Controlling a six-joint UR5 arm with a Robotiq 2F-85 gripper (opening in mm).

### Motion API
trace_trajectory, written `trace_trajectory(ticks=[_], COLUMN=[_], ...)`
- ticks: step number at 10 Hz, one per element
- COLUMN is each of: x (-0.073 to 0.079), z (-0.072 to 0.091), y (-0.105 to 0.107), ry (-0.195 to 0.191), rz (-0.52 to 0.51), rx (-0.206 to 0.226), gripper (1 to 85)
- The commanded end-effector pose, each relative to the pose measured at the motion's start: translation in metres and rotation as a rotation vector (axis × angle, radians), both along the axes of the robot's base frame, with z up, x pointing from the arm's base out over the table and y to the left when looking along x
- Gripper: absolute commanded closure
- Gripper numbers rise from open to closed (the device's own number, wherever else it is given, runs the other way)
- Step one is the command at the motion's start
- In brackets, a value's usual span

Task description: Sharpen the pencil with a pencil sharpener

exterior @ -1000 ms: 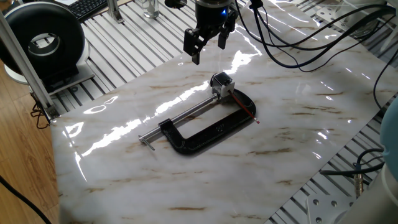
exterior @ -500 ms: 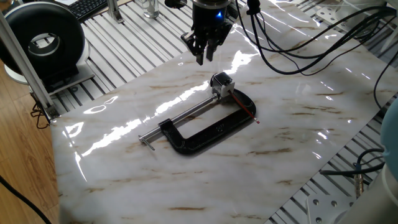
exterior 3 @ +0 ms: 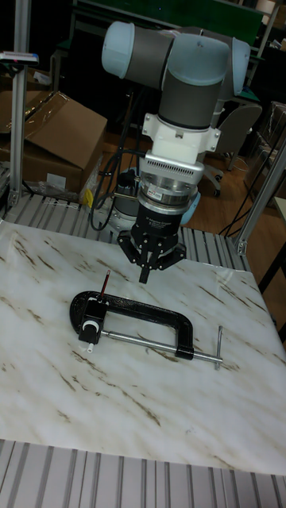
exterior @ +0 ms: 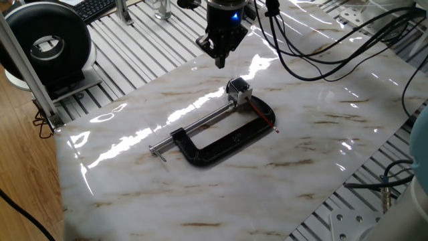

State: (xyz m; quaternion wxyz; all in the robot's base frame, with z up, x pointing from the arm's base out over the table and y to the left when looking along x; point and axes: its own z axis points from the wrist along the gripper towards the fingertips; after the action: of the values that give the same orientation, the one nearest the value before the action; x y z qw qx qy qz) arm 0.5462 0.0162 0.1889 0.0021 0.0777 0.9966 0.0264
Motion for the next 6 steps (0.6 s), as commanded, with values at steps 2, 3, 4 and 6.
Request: trace_trajectory(ticks=[2, 3, 4, 6], x=[0.004, -0.001, -0.007, -0.018], z=[-0.007, -0.009, -0.011, -0.015], y=[0.003, -0.001, -0.003, -0.009], ry=[-0.005, 0.012, 0.027, 0.052], rz=[-0.008, 0.0, 0.009, 0.022], rx=[0.019, 0.01, 0.013, 0.02], gripper=[84.7, 84.7, 84.7, 84.7])
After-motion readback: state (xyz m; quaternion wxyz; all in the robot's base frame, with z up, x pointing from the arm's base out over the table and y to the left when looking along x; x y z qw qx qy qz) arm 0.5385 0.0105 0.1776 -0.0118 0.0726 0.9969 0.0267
